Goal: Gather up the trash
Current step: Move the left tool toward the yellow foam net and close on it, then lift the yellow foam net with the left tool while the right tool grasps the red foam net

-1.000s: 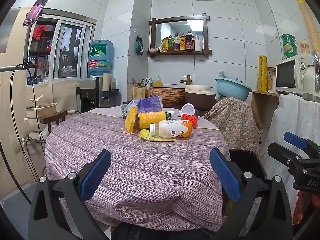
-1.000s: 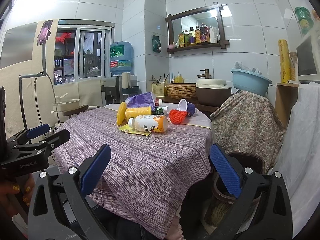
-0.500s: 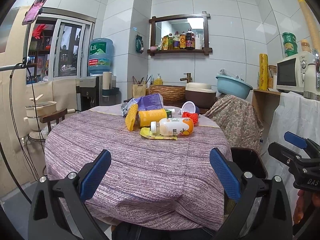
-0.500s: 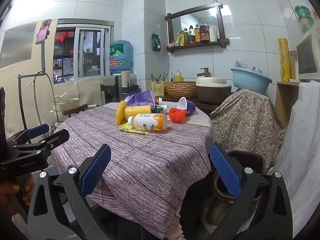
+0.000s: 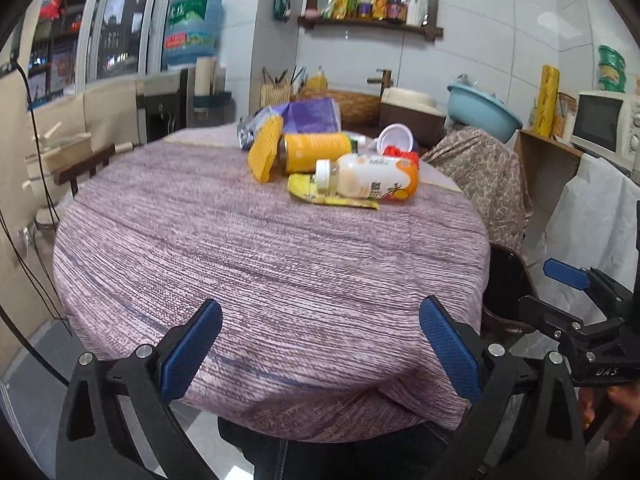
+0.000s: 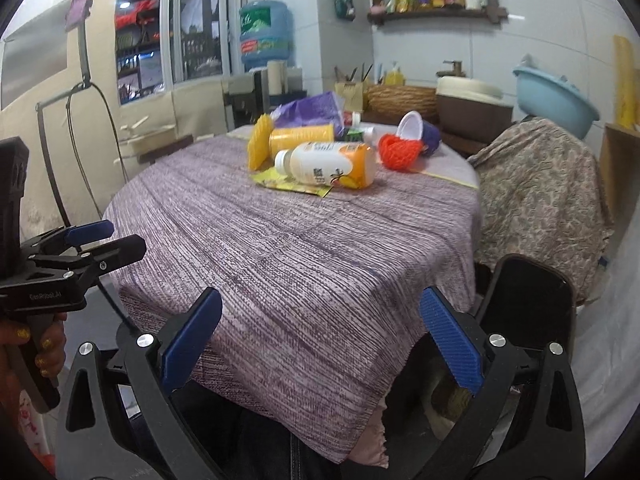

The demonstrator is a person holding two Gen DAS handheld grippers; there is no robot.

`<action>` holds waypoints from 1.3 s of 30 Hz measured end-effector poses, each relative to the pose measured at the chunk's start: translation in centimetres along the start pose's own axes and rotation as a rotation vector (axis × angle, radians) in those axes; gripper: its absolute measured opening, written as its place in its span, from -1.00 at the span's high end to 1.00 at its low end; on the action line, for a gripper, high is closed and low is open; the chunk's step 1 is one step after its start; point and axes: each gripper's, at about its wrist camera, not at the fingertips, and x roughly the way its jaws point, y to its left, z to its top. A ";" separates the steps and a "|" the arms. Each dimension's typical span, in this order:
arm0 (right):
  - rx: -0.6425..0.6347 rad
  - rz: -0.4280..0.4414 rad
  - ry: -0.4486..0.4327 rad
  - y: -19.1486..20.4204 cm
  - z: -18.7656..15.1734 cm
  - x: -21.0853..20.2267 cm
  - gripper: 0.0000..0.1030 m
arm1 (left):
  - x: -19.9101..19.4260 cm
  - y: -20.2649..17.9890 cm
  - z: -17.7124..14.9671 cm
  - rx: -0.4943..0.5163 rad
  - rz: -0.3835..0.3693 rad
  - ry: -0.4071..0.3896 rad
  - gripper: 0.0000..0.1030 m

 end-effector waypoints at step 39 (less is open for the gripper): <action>-0.039 0.102 0.088 -2.2 8.0 9.4 -0.90 | 19.9 5.7 17.3 0.006 0.087 0.207 0.55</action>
